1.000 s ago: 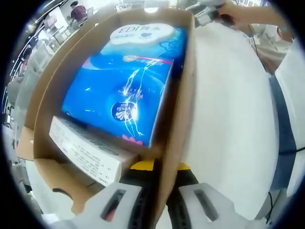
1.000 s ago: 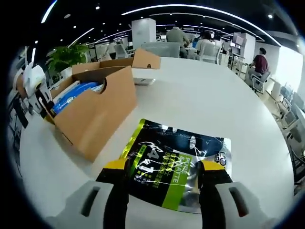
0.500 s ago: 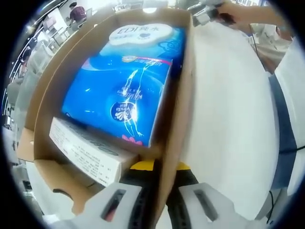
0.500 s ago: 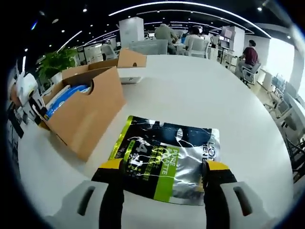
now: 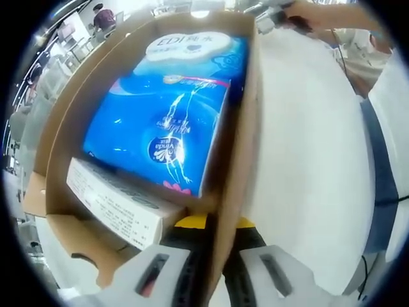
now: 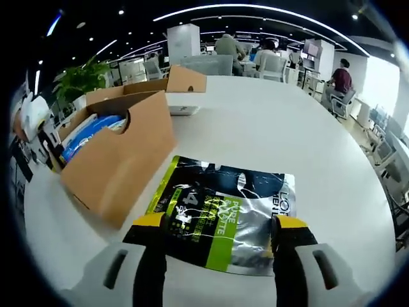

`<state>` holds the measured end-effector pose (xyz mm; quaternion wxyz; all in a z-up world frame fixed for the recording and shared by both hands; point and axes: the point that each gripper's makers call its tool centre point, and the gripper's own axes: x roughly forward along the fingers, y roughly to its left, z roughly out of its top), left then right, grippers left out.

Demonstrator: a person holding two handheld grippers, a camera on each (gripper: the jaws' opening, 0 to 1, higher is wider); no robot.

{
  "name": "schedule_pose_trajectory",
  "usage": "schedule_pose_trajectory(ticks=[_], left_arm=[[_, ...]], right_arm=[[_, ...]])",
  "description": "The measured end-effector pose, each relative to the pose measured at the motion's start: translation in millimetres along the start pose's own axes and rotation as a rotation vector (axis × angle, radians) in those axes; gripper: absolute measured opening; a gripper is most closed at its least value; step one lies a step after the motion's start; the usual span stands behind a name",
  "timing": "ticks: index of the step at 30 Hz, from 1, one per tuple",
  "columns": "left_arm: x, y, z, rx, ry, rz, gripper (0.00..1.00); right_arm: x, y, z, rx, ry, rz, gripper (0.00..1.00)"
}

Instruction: Operate the shoe box by opening the lid, removing the specified soft item, and placing it in the target area until the item is outside and the box remains undamaged.

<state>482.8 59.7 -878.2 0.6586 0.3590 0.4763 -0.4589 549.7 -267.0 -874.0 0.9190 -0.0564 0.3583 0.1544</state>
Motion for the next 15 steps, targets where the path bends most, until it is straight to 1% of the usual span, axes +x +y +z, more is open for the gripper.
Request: schedule_pose_trajectory(ticks=[11,15], left_arm=[[0.2,-1.0,-0.1,0.002,0.001,-0.002,0.05],[0.5,-0.8,-0.2,0.002,0.001,0.000,0.05]], right_arm=[[3.4,0.5,4.0,0.006,-0.007,-0.006,0.67],[3.3,0.8,5.3,0.022,0.006,-0.003,0.67]])
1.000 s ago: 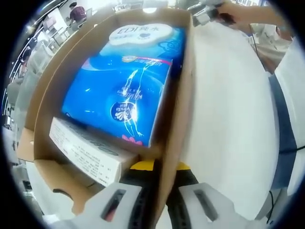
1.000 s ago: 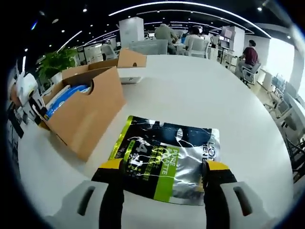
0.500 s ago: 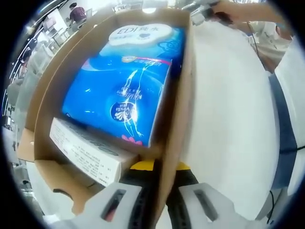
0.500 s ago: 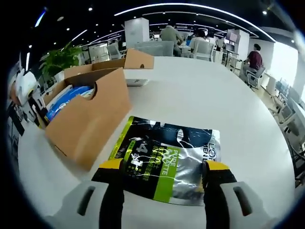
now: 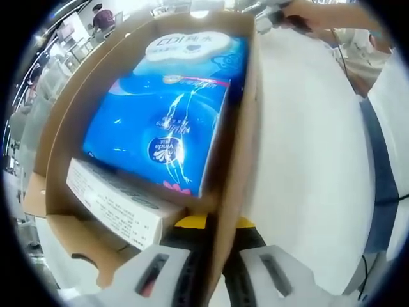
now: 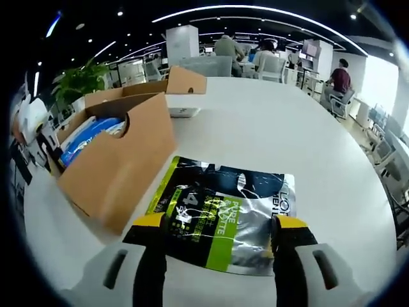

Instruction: Operate the shoe box by opening the lid, removing the specified soft item, and placing it in the target area until the item is outside and the box remains undamaged.

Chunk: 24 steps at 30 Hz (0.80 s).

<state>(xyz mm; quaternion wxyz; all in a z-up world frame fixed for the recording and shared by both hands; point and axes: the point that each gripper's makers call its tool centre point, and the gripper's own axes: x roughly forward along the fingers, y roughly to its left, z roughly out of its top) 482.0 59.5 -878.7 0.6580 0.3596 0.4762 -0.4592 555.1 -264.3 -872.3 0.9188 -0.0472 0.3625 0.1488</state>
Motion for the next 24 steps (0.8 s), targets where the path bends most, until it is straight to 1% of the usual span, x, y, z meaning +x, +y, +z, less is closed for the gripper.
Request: schedule_pose_trajectory(ticks=[3,4,7,9,10,12,15,16,17,19,21,24], left_arm=[[-0.2,0.1,0.1,0.006,-0.001,0.003,0.05],[-0.5,0.0,0.2,0.006,-0.001,0.002,0.05],[-0.7,-0.7,0.3,0.005,-0.002,0.001,0.05],[-0.6,-0.1,-0.2,0.006,-0.002,0.001,0.05],[-0.4,0.5,-1.1,0.006,-0.002,0.001,0.05],[-0.6,0.0,-0.9,0.003,-0.002,0.000,0.05],[-0.2,0.1,-0.9,0.003,-0.003,0.000,0.05],[-0.1,0.2,-0.8,0.003,-0.002,0.001,0.05],[-0.3,0.1,-0.6,0.002,-0.002,0.002,0.05],[-0.8,-0.1,0.0,0.000,-0.002,0.004,0.05],[-0.9,-0.1,0.1,0.005,-0.003,0.006,0.05],[-0.8,0.0,0.5,0.015,-0.004,0.009,0.05]], right_arm=[[-1.0,2.1,1.6,0.028,0.013,0.011,0.67],[-4.4,5.7,5.0,0.039,0.008,0.017,0.67],[-12.3,8.5,14.4,0.017,-0.016,0.017,0.67],[-12.2,7.0,18.9,0.023,-0.035,0.021,0.67],[-18.6,7.4,27.4,0.019,-0.043,0.022,0.67],[-25.3,8.8,37.6,0.022,-0.061,0.024,0.67],[-30.7,13.1,48.4,0.013,-0.079,0.033,0.67],[-38.0,16.5,57.2,0.004,-0.084,0.036,0.67],[-41.5,18.7,61.6,-0.001,-0.086,0.037,0.67],[-40.1,22.1,64.3,-0.002,-0.089,0.045,0.67],[-50.6,32.9,77.5,-0.014,-0.093,0.048,0.68],[-56.0,45.8,89.0,-0.030,-0.103,0.052,0.68]])
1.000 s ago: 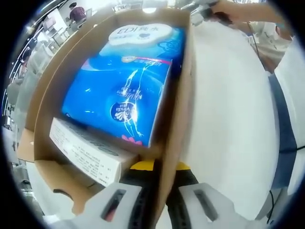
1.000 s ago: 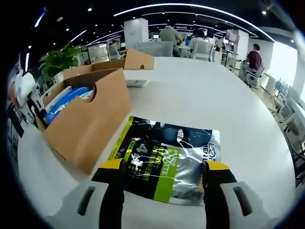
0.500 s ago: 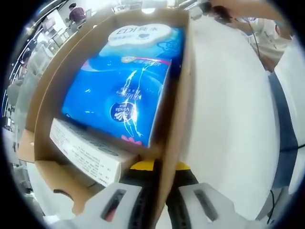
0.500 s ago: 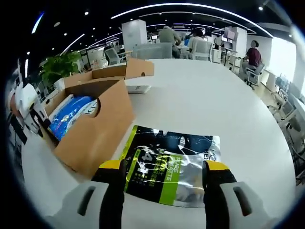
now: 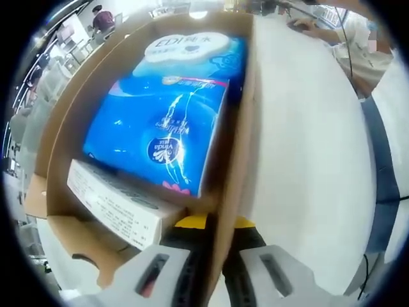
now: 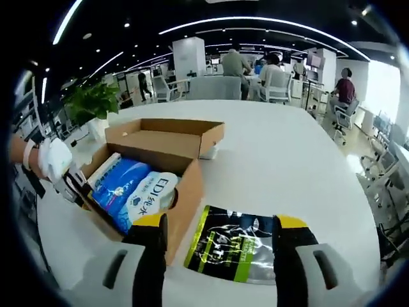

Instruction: Operate the shoe box by opening the lid, removing the specified soft item, and placing it in the target area until the item is outside and the box remains undamaged.

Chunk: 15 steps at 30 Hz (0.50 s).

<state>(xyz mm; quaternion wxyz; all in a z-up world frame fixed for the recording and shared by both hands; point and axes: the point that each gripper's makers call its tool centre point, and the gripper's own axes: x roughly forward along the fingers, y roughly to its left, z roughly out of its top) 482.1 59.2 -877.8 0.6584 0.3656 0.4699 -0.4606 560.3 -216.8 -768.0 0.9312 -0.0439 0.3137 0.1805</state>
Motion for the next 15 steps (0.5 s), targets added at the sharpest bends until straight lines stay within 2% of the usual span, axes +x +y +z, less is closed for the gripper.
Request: schedule_pose_trajectory(ticks=[1,3,8,12,15], left_arm=[[0.0,0.0,0.0,0.000,0.000,0.000,0.05],[0.5,1.0,0.1,0.018,-0.005,0.001,0.05],[-0.5,0.2,0.4,0.063,-0.029,0.000,0.05],[-0.5,-0.2,1.2,0.070,-0.028,0.001,0.04],[0.4,-0.3,1.0,0.092,-0.031,0.004,0.04]], right_arm=[[-0.2,2.2,1.4,-0.003,-0.001,0.002,0.68],[-11.6,22.9,17.0,-0.004,-0.002,0.009,0.68],[-7.3,54.5,24.6,-0.023,-0.005,0.035,0.67],[-7.2,73.7,34.2,-0.008,-0.010,0.017,0.66],[-5.4,79.4,32.8,0.012,0.002,0.007,0.65]])
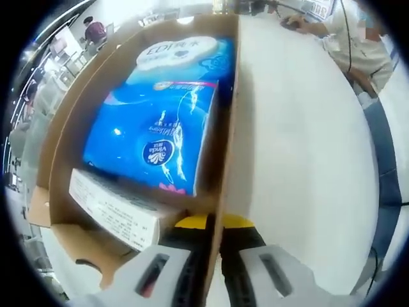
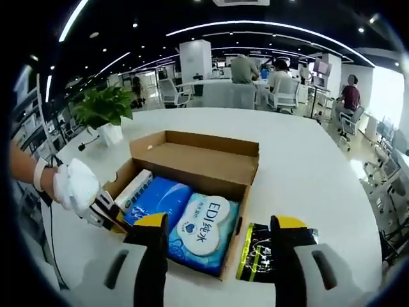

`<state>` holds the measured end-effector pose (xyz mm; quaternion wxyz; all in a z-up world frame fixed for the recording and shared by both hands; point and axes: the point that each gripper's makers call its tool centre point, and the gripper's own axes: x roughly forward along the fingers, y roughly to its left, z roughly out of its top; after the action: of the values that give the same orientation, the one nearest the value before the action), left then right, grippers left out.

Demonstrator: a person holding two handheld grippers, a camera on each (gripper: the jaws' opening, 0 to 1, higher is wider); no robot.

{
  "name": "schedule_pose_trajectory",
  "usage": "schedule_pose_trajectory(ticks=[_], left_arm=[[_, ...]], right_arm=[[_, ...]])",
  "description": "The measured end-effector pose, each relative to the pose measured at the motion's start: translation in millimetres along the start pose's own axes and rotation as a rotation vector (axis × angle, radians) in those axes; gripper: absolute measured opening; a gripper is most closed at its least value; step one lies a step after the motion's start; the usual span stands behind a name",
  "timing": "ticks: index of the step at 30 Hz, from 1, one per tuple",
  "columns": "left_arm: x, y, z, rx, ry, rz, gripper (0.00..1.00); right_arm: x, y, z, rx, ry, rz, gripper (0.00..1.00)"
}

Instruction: Operate the shoe box by opening the lid, removing the specified soft item, and placing it in the target area until the item is outside and the box remains undamaged.

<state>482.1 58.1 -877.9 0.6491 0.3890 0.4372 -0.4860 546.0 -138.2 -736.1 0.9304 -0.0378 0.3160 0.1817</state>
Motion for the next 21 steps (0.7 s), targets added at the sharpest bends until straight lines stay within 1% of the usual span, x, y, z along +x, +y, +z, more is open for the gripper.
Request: schedule_pose_trajectory(ticks=[2,5,7,11,15,17,18,19,21], left_arm=[[-0.1,0.6,0.4,0.001,-0.001,-0.001,0.04],[0.1,-0.1,-0.3,-0.026,0.004,-0.010,0.04],[-2.3,-2.5,0.9,-0.016,0.004,-0.006,0.04],[-0.8,-0.4,-0.2,-0.015,0.003,-0.006,0.04],[-0.8,-1.9,-0.4,-0.024,0.005,-0.007,0.04],[-0.1,-1.9,-1.7,-0.022,0.005,-0.006,0.04],[0.0,-1.9,-1.8,-0.022,0.006,-0.006,0.04],[-1.5,-3.8,-1.0,-0.025,0.007,-0.006,0.04],[-1.7,-4.5,-0.8,-0.023,0.010,-0.006,0.04]], right_arm=[[-0.3,7.3,1.1,0.004,-0.005,-0.005,0.65],[1.2,12.5,1.5,0.015,-0.001,-0.011,0.65],[2.8,15.7,1.7,0.019,-0.005,-0.014,0.65],[6.2,25.5,-5.9,0.056,0.028,0.004,0.64],[6.5,29.8,-9.3,0.033,0.042,-0.003,0.64],[7.9,32.3,-8.1,0.019,0.047,-0.005,0.64],[9.2,34.0,-8.7,0.014,0.055,-0.002,0.64],[12.8,33.8,-12.2,-0.001,0.078,-0.004,0.63],[14.4,32.7,-16.3,-0.033,0.105,-0.021,0.61]])
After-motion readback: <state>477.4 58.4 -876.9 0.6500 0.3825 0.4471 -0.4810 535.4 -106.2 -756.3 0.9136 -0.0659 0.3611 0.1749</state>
